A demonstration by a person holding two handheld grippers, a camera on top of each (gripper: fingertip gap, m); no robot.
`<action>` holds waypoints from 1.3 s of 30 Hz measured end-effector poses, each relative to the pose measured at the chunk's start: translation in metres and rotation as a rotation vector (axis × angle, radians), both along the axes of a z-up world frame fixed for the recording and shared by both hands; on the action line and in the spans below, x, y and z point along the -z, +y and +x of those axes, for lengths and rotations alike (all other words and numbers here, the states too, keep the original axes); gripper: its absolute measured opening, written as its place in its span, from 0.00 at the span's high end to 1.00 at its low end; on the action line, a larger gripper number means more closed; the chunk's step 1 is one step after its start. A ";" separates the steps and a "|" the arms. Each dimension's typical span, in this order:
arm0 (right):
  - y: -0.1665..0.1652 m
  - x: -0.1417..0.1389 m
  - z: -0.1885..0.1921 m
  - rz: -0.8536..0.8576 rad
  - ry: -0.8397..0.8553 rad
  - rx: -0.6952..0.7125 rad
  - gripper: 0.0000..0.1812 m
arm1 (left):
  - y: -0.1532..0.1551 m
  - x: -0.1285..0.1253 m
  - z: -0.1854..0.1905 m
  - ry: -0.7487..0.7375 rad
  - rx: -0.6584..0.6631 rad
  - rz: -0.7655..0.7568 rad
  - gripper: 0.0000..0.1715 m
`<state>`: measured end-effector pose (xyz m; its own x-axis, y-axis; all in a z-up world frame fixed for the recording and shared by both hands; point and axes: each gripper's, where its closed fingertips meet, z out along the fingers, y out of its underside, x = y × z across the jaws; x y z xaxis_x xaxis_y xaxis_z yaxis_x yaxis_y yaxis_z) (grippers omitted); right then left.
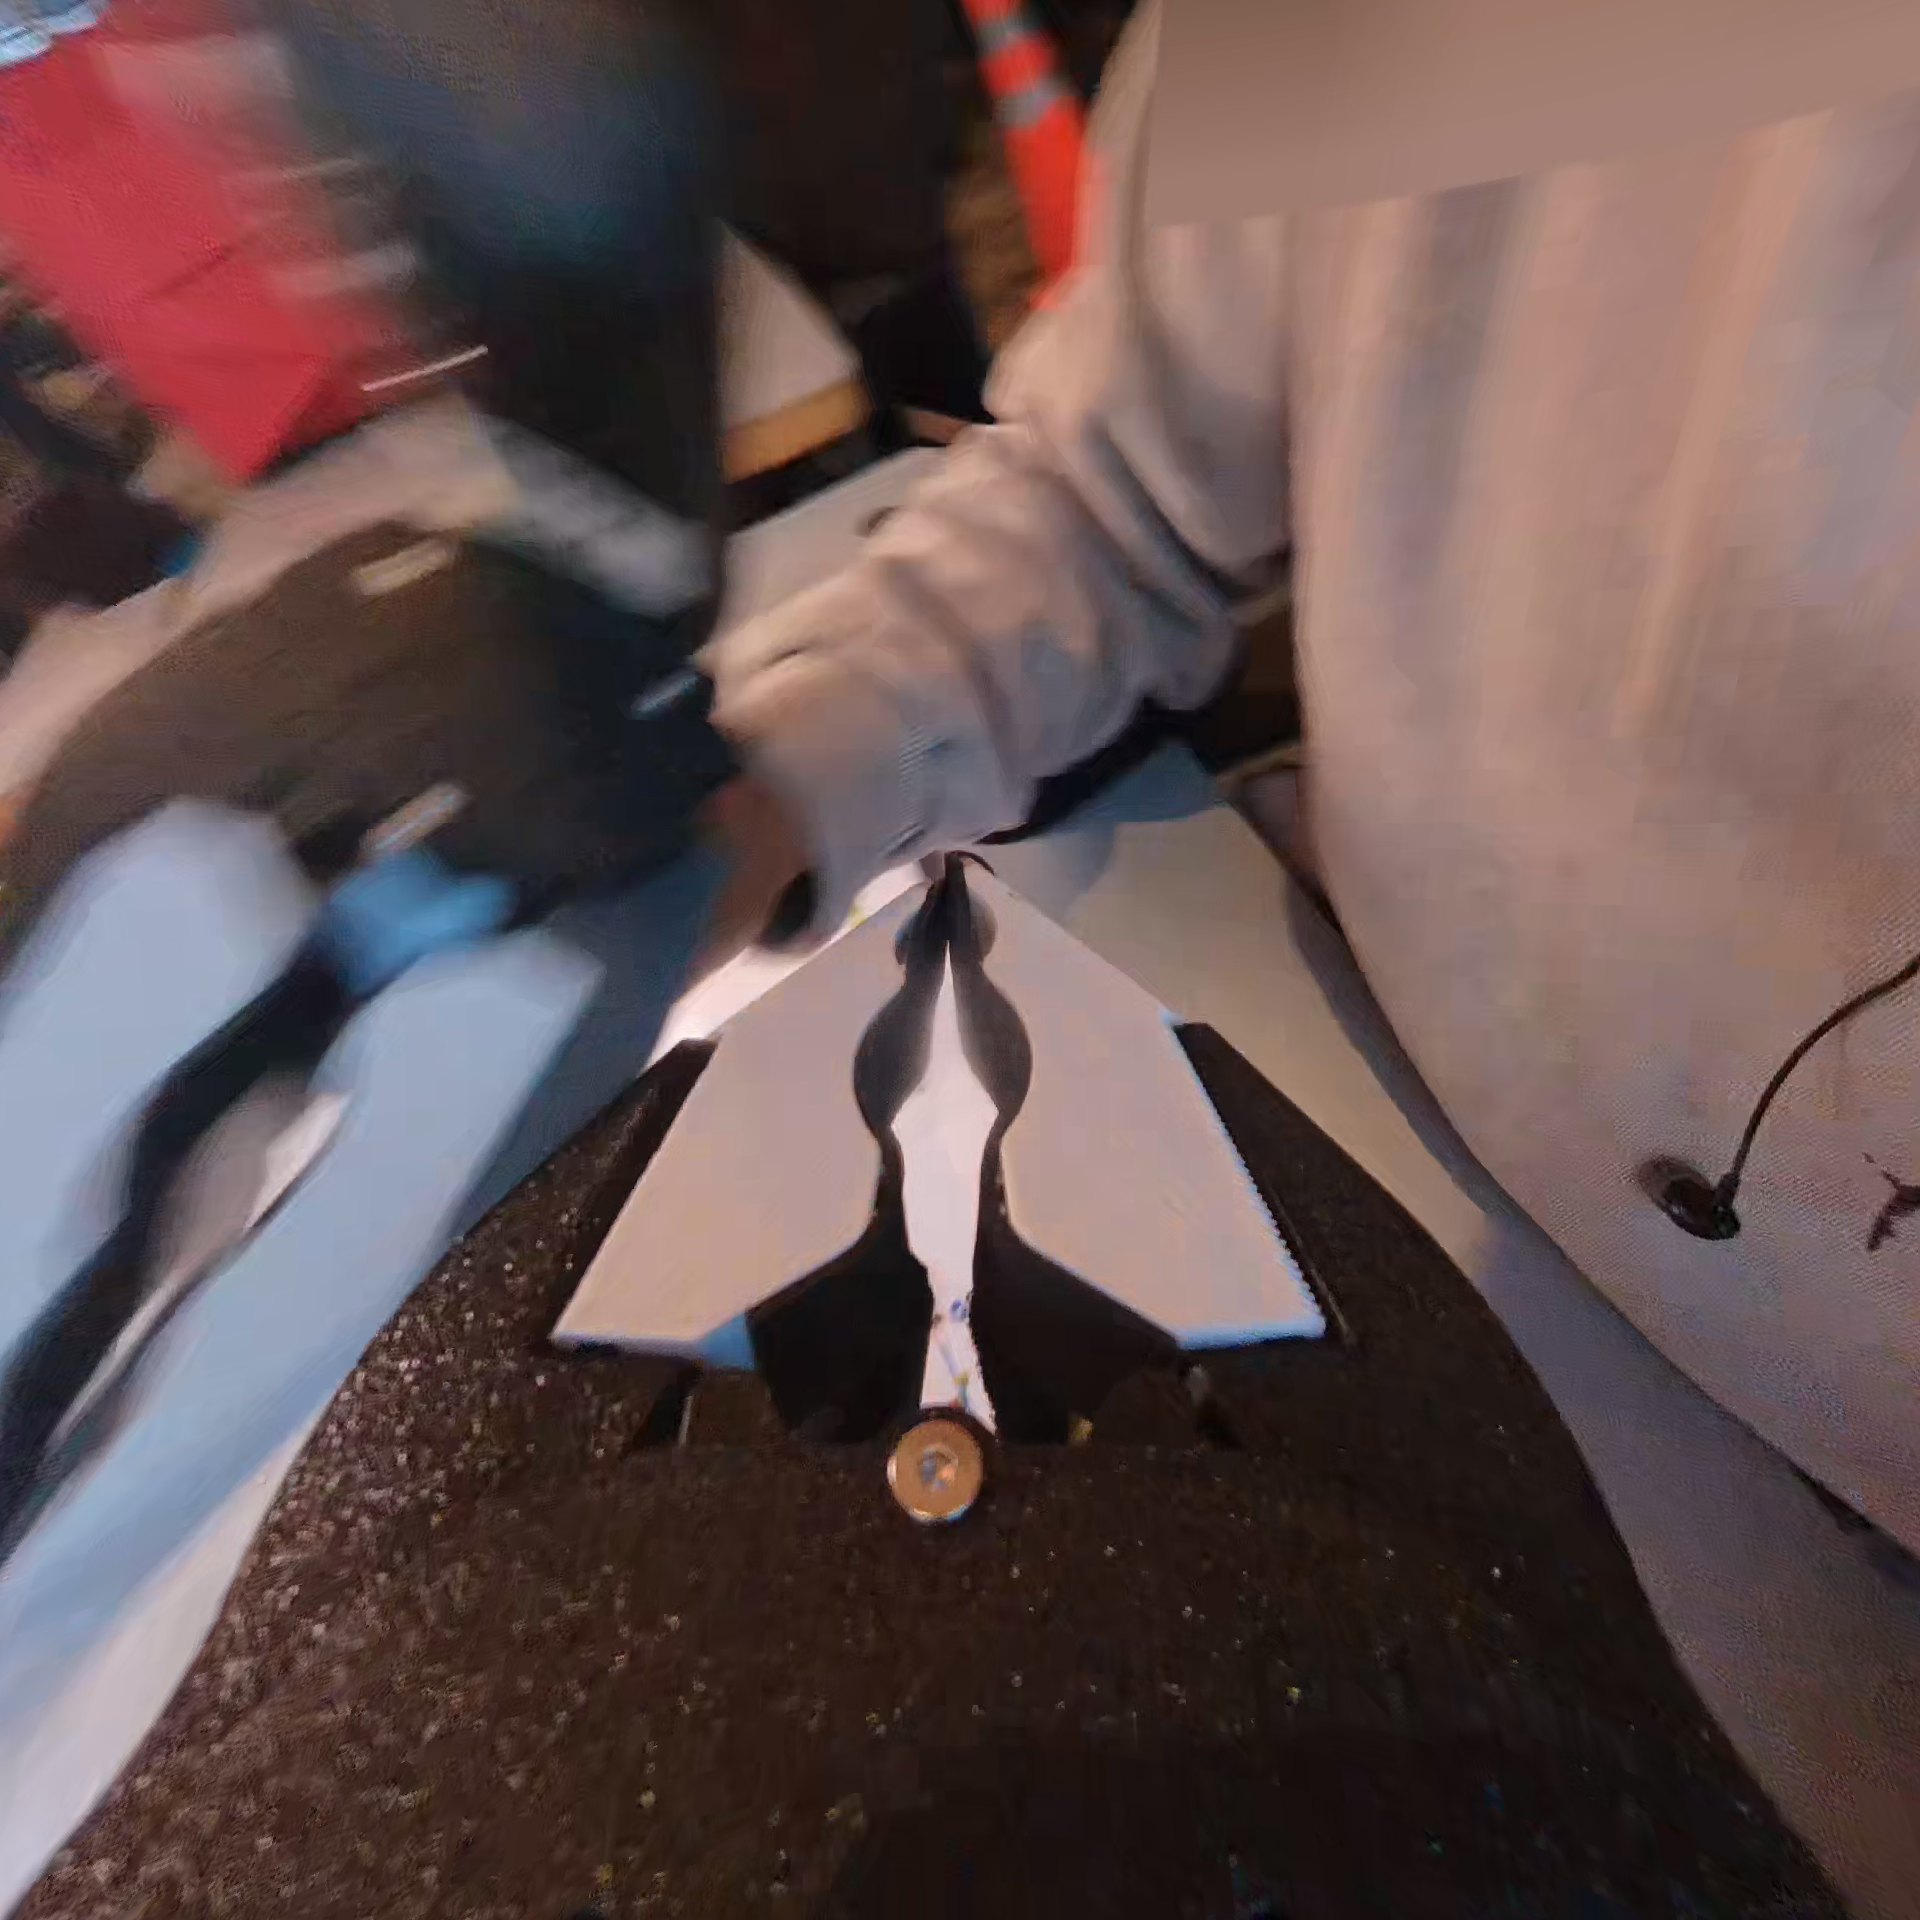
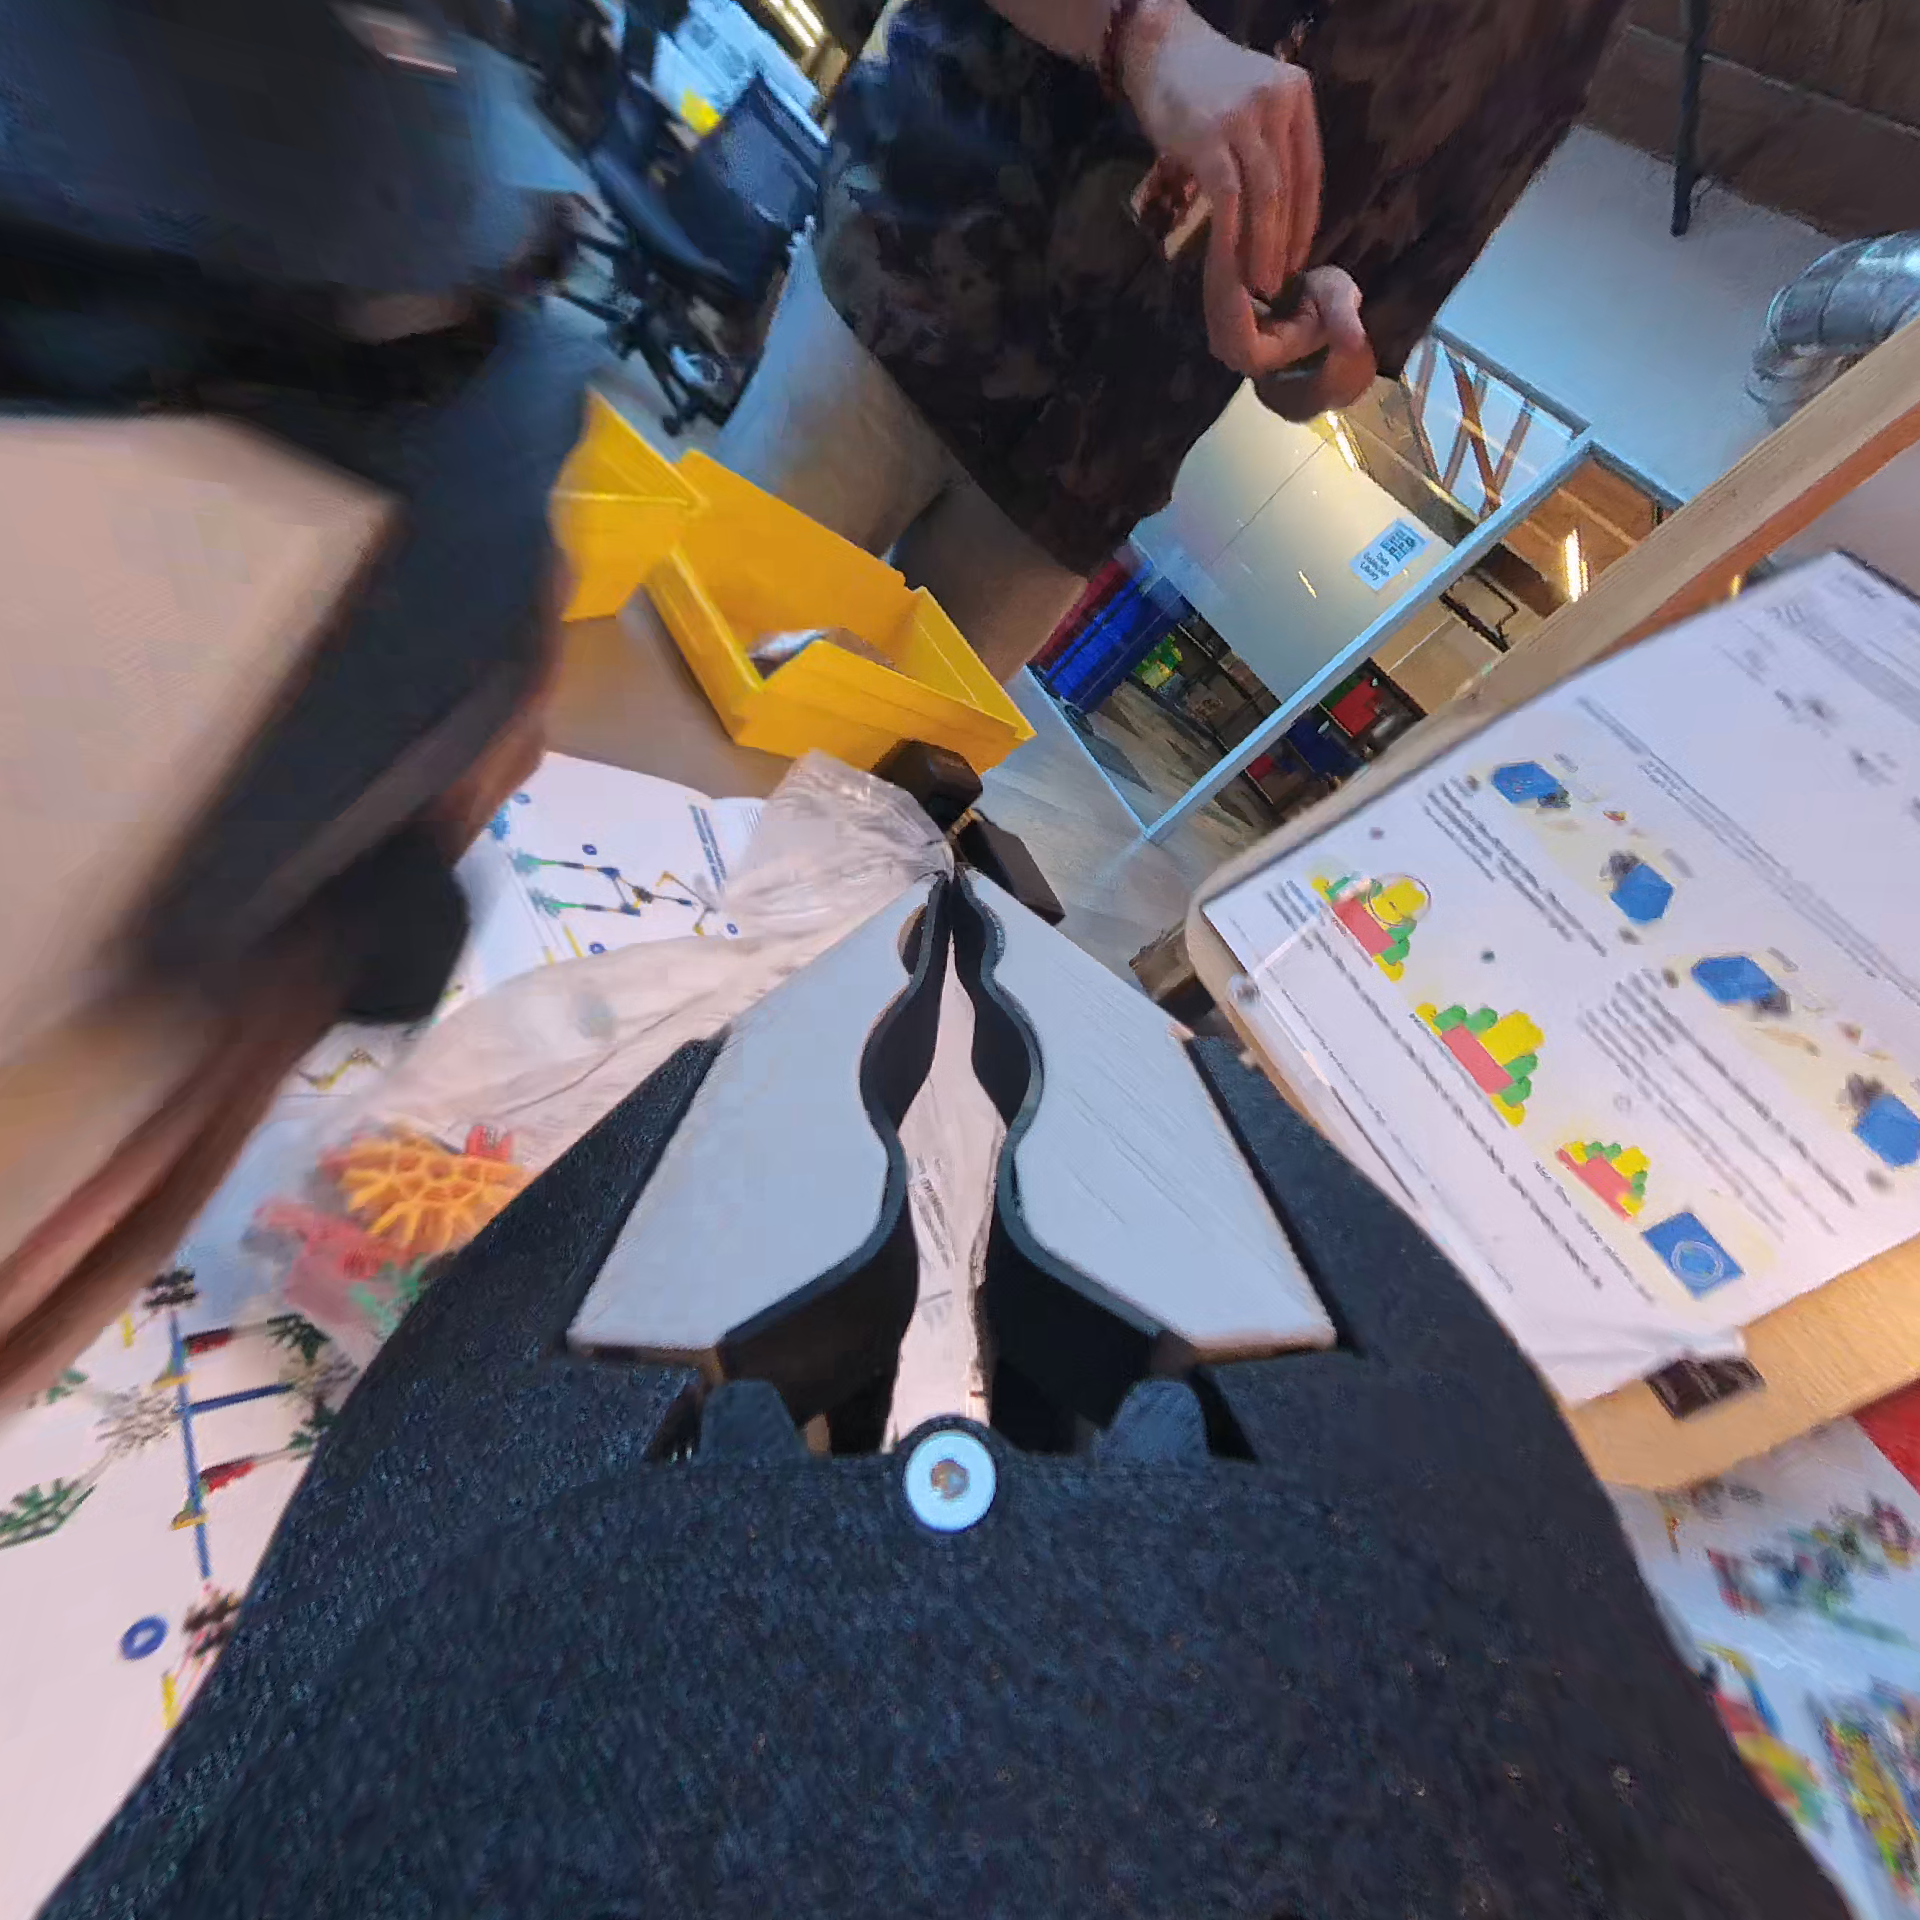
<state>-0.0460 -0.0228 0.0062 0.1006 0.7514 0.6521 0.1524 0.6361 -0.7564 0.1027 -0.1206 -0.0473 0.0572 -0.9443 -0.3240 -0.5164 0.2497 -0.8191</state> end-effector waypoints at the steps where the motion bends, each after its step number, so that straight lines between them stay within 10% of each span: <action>1: -0.006 -0.001 -0.008 0.018 -0.003 -0.025 1.00 | 0.000 0.021 0.014 0.154 -0.009 0.113 1.00; 8: 0.037 -0.022 0.034 -0.202 0.061 -0.013 1.00 | 0.062 -0.089 -0.100 -0.244 -0.521 0.201 1.00; 15: 0.036 -0.040 0.038 -0.320 0.044 0.005 1.00 | 0.106 -0.060 -0.093 -0.277 -0.677 0.115 0.62; 18: 0.030 -0.050 0.043 -0.363 0.056 -0.036 1.00 | 0.124 -0.052 -0.101 -0.207 -0.774 0.292 0.85; 19: 0.029 -0.052 0.046 -0.388 0.056 -0.058 1.00 | 0.124 -0.054 -0.104 -0.221 -0.766 0.295 0.98; 24: 0.012 -0.054 0.062 -0.585 -0.037 -0.327 1.00 | 0.100 -0.068 -0.099 -0.421 -0.576 0.001 1.00; 32: -0.031 -0.043 0.071 -0.166 -0.171 -0.360 0.80 | 0.057 -0.066 -0.082 -0.306 -0.460 -0.157 1.00; 35: -0.058 -0.032 0.068 -0.050 -0.243 -0.392 1.00 | 0.040 -0.054 -0.077 -0.212 -0.471 -0.159 1.00; 39: -0.083 -0.033 0.073 -0.157 -0.278 -0.469 1.00 | 0.010 -0.054 -0.070 -0.269 -0.444 -0.206 1.00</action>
